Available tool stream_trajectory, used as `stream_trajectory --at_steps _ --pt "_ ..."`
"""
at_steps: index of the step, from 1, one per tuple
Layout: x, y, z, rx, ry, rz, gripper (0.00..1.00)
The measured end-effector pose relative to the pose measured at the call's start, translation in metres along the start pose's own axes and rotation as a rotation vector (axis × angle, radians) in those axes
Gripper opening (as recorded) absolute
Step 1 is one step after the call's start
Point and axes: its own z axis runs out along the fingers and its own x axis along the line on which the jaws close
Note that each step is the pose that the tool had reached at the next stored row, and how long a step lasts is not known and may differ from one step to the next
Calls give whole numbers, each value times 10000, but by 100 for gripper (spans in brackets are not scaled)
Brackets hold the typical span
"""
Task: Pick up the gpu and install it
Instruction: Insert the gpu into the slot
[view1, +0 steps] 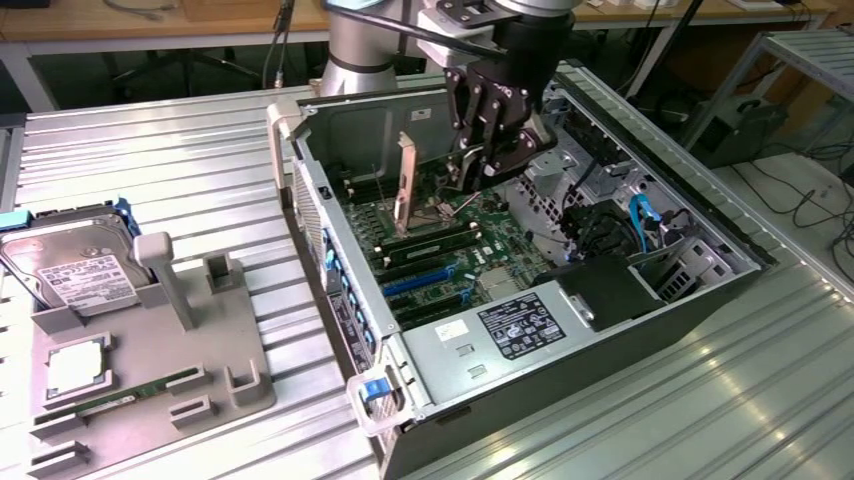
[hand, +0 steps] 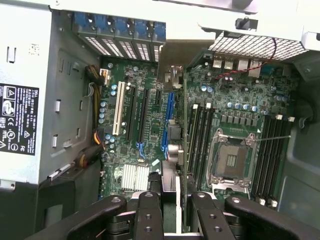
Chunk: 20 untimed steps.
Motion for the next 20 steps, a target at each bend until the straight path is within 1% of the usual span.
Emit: stream_trajectory --at_steps 20 --pt "-2 0 103 0 -2 0 28"
